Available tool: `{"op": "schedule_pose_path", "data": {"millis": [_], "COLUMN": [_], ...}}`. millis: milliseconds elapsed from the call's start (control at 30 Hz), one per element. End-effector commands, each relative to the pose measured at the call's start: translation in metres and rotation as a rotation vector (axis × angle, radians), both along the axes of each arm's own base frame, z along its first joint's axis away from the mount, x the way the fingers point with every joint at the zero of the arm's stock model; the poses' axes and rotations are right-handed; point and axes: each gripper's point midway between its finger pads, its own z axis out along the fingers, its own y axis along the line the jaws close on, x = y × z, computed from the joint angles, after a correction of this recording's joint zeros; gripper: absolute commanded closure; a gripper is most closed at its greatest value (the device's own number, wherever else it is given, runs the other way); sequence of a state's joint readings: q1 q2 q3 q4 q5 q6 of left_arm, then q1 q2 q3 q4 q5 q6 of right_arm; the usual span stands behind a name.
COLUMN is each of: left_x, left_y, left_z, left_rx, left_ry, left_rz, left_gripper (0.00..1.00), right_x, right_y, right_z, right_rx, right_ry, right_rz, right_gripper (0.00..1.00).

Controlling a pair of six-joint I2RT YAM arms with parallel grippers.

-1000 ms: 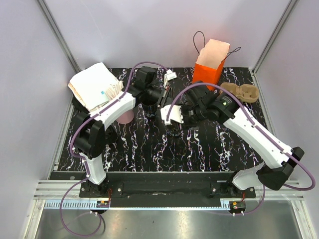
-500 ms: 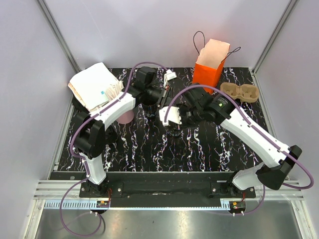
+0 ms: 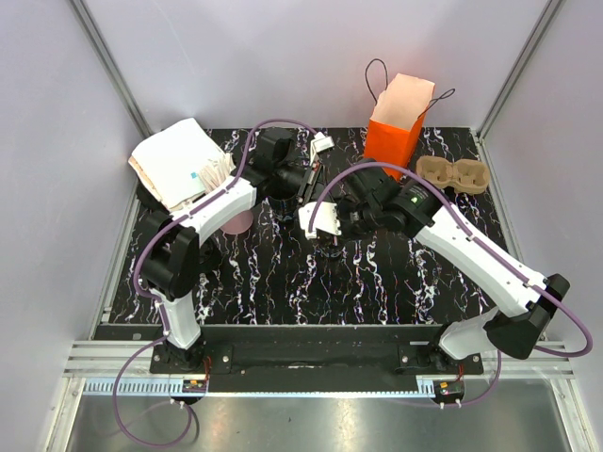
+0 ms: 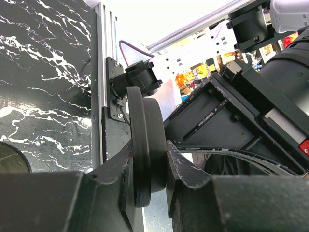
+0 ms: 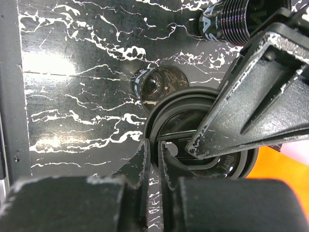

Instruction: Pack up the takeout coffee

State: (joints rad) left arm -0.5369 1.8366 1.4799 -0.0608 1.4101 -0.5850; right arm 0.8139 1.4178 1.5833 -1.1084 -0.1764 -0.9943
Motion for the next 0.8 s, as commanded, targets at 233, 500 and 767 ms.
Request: {"op": "schedule_pose_path", "data": {"millis": [233,500,767], "left_x": [-0.007,0.008,0.035], "left_y": [0.007,0.014,0.037], "left_z": [0.018,0.027,0.039], "left_rx": [-0.050,-0.043,0.098], "left_ry": [-0.036,-0.078,-0.357], "left_rz": [-0.046,0.021,0.230], "left_gripper": [0.65,0.29,0.09], "right_x": [-0.007,-0.025,-0.037], "right_y": [0.002,0.004,0.001], "right_z": [0.018,0.036,0.051], "right_rx": [0.051,0.109,0.162], "right_ry": [-0.008,0.045,0.066], "right_rz": [-0.001,0.025,0.011], "right_gripper": [1.00,1.00,1.00]}}
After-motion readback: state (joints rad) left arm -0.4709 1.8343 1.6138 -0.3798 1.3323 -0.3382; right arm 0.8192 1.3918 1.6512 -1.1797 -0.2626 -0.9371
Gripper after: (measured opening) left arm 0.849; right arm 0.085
